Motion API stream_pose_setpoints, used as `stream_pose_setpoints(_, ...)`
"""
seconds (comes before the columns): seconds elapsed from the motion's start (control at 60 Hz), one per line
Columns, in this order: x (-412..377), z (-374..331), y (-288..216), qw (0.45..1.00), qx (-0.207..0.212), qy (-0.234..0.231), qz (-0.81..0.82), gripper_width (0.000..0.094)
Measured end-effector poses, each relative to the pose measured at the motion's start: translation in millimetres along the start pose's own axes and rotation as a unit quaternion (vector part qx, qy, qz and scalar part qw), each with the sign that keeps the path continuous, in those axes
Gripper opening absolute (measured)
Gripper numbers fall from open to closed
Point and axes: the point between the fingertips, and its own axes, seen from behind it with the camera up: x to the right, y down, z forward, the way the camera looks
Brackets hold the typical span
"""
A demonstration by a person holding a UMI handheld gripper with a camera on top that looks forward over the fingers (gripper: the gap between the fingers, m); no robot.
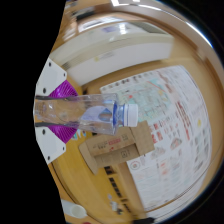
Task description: Pour water
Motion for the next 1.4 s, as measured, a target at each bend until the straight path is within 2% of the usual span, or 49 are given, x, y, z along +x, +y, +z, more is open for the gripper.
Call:
stream_pose_setpoints(0.083,-18,-14,-41,0.989,0.021,-0.055,0.137,0.0291)
stream_pose_setpoints(0.133,-15,-26,-69,0.966,0.038,-0.105,0.233,0.0291)
stream_pose_setpoints(0.2,-8,-43,-103,0.916,0.059,-0.164,0.362,0.0291)
stream_pose_setpoints(0.3,28,-59,-133,0.819,0.095,-0.218,0.522,0.029)
stream_pose_setpoints(0.417,96,-70,-139,0.715,0.13,-0.225,0.649,0.029)
stream_pose_setpoints(0.55,147,-71,-121,0.622,0.142,-0.23,0.735,0.029)
stream_pose_setpoints(0.683,184,-71,-98,0.585,0.145,-0.204,0.772,0.029)
stream_pose_setpoints(0.85,201,-72,-91,0.56,0.137,-0.198,0.793,0.0289)
stream_pose_setpoints(0.917,200,-70,-92,0.569,0.124,-0.197,0.789,0.029)
stream_pose_setpoints(0.983,192,-78,-97,0.607,0.107,-0.196,0.763,0.0288)
stream_pose_setpoints(1.05,181,-73,-116,0.671,0.094,-0.194,0.71,0.0289)
stream_pose_setpoints(1.15,176,-85,-150,0.801,0.083,-0.184,0.564,0.0291)
stream_pose_setpoints(1.2,178,-85,-174,0.868,0.092,-0.158,0.463,0.0291)
stream_pose_setpoints(1.267,194,-94,-212,0.931,0.112,-0.126,0.324,0.0292)
stream_pose_setpoints(1.4,248,-127,-273,0.984,0.15,-0.027,0.092,0.0291)
